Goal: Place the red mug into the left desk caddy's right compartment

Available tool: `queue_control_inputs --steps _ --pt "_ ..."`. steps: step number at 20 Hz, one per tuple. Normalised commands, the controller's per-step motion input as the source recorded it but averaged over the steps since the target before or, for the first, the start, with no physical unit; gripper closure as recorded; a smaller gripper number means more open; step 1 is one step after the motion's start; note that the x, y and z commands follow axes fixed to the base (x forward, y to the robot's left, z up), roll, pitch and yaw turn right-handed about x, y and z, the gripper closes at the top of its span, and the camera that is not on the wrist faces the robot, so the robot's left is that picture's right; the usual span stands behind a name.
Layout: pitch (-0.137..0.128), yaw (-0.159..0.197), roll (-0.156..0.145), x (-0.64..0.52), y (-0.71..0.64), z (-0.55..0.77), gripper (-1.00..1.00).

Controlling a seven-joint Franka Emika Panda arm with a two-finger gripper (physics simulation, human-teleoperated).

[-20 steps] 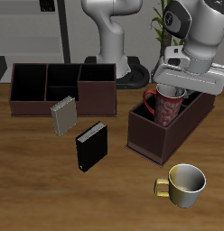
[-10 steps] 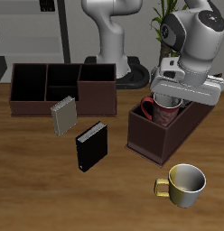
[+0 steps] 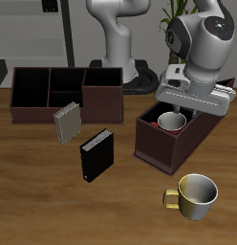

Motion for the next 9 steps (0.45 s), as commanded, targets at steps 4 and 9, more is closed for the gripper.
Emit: queue_control_inputs --steps 4,9 --pt "-0.003 -0.003 -0.004 -0.01 -0.07 0.05 -1.00" --pt "-0.028 0.020 -0.017 -0.04 -0.07 0.14 -1.00"
